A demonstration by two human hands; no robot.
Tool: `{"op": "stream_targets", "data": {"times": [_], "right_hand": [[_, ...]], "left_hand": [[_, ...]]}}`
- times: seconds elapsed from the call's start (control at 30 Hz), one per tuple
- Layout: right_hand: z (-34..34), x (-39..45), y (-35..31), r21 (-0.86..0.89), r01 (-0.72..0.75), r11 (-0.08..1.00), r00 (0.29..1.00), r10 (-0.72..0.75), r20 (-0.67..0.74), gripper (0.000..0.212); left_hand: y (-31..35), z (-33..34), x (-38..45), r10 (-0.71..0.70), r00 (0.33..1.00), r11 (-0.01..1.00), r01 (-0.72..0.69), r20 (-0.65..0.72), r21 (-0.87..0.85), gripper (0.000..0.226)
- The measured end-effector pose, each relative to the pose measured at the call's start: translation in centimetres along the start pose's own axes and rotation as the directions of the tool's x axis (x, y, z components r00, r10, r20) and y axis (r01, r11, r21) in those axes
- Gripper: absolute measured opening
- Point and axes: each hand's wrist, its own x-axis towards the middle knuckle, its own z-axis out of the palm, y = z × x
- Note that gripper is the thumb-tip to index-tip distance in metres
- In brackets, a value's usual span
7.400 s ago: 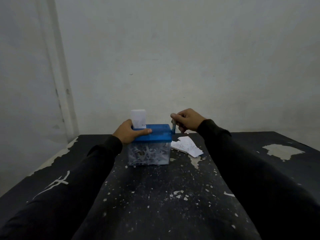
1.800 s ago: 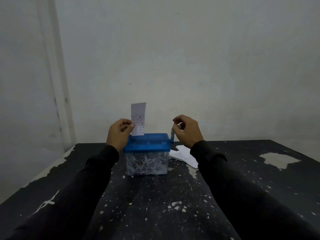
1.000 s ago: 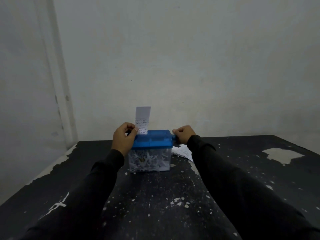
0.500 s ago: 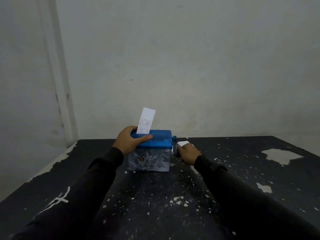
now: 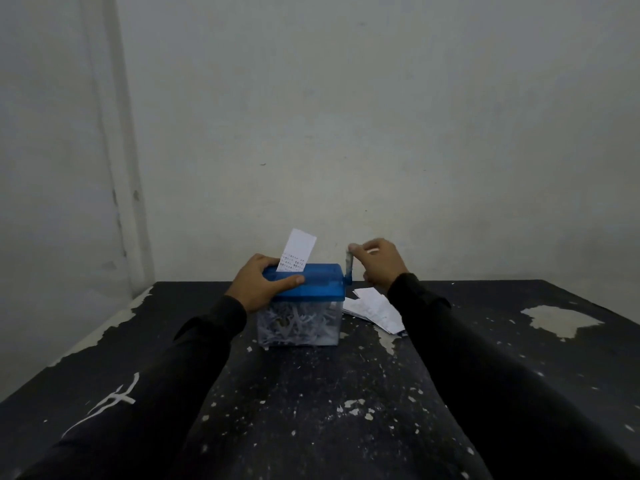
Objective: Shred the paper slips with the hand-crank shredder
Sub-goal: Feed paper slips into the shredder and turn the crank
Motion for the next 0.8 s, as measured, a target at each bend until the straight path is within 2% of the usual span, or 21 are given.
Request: {"op": "stream_targets", "data": {"times": [0.1,0.2,0.33,0.43,0.5,0.57,0.7,0.8], "right_hand": [[1.3,1.1,0.7,-0.036,0.006,0.999,0.997,-0.009,-0.072,0.026],[2.6,1.1,3.2,-0.143,-0.005,0.990,0.993,-0.012,-0.115,0.018],[2.9,-0.3,7.4,-0.270,-0.059,0.961,0.998,0.052,-0.032,0.031],[2.6,-2.9,8.4,-0.339,-0.042,0.940,0.998,0.055,0.028,0.042],[2.2,-3.9,8.9,-0.346,-0.024,0.938,0.999,0.032,0.020,0.050],[1.7,-4.5,8.8,-0.320,0.000,0.947,1.000,0.005,0.015,0.056],[1.1,-6.6,6.2,-0.104,0.087,0.991,0.993,-0.077,0.092,0.034],[0.0,-7.1,3.8,0.006,0.092,0.996,0.988,-0.092,0.121,0.036]], "left_hand": [[0.2,0.0,-0.2,-0.004,1.000,1.000,0.004,-0.009,-0.009,0.080],[0.4,0.1,-0.3,-0.011,1.000,1.000,0.010,-0.016,-0.017,0.074],[0.3,0.1,-0.3,-0.018,1.000,1.000,0.017,-0.020,-0.021,0.067],[0.2,0.1,-0.3,-0.039,0.999,0.999,0.039,-0.026,-0.015,0.084],[0.3,0.0,-0.3,-0.050,0.999,0.999,0.049,-0.020,-0.023,0.090],[0.4,0.0,-0.3,-0.054,0.999,0.998,0.055,0.002,-0.023,0.094],[0.7,0.0,-0.2,-0.058,0.998,0.998,0.058,-0.013,0.001,0.093],[1.2,0.2,-0.5,-0.056,0.998,0.998,0.056,-0.015,0.004,0.090]]}}
